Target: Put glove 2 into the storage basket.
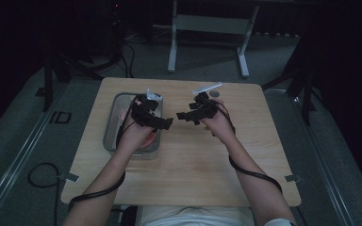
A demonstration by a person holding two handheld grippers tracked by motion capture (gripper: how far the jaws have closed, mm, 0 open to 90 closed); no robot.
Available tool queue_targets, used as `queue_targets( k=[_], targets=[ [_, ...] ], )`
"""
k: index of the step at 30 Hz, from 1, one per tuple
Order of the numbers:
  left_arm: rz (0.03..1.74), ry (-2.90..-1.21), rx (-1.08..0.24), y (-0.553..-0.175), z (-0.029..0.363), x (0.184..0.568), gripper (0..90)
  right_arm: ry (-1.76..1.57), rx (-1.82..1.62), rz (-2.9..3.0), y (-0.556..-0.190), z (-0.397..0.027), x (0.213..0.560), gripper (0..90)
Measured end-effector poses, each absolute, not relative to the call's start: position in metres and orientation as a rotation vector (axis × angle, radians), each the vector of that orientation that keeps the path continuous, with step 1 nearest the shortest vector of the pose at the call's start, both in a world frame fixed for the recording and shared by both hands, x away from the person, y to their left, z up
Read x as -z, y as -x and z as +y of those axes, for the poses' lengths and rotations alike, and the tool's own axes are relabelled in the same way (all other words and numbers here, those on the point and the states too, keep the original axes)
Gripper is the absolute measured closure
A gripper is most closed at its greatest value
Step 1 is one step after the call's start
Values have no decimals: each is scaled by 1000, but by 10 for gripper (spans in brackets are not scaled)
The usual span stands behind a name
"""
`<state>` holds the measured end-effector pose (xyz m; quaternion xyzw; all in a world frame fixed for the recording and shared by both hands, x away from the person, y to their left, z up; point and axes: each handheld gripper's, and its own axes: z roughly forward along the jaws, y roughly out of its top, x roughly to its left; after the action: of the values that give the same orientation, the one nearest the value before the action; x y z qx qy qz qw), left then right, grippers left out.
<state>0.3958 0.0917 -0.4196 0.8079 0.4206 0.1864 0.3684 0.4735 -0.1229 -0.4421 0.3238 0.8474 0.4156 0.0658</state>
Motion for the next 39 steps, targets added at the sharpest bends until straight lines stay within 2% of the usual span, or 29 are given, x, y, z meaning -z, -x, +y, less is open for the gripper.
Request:
queue_targets(
  k=[21, 39],
  targets=[
    [875, -2183, -416, -364, 27, 445, 24, -1003, -1249, 2516, -464, -164, 474, 160],
    [818, -2241, -364, -349, 7, 485, 24, -1044, -1220, 2504, -453, -192, 509, 158]
  ],
)
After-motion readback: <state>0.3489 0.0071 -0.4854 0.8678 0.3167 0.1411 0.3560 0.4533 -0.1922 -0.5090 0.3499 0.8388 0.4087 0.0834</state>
